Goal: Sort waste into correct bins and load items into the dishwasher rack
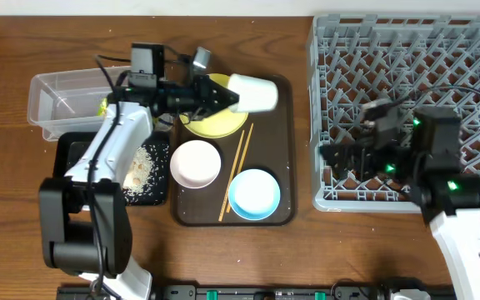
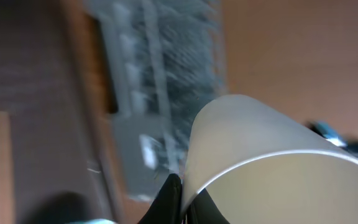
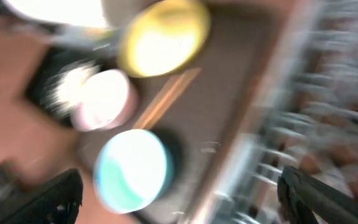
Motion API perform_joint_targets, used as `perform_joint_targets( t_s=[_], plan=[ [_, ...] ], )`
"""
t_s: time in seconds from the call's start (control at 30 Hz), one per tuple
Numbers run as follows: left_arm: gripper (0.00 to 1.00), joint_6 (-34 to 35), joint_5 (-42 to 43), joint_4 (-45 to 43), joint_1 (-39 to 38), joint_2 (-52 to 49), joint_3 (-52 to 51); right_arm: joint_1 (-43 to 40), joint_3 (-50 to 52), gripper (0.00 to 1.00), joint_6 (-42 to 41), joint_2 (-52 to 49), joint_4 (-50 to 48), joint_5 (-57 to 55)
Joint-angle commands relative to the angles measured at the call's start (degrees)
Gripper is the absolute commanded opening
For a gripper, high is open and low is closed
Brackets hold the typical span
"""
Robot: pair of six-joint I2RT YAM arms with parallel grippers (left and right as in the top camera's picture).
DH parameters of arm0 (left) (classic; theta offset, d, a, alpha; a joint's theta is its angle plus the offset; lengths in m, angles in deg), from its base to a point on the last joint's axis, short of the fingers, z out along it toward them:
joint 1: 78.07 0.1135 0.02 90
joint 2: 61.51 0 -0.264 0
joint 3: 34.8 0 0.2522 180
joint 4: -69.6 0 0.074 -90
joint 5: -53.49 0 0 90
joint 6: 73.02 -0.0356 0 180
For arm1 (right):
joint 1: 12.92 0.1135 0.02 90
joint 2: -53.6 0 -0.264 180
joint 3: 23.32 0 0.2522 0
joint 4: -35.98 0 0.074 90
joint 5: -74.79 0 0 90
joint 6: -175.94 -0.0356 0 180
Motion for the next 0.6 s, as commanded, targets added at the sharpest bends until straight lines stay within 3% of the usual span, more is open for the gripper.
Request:
perform_joint_targets(
  t_s=[0.0, 0.2, 0.57],
  plan=[
    [0.06, -0.2, 11.1, -0.2, -3.1, -1.1, 0.3, 1.0, -0.9, 0.99, 10.5, -4.2, -0.9, 22.4],
    [0.06, -0.1, 11.2, -0.1, -8.3, -1.1, 0.3, 2.4, -0.9, 0.99, 13.1, -10.2, -9.3, 25.9],
    [0.06, 1.4, 13.8, -0.2, -9.1, -1.1, 0.3, 2.4, -0.9, 0.98, 13.3, -11.7, -24.2, 33.0]
  ],
)
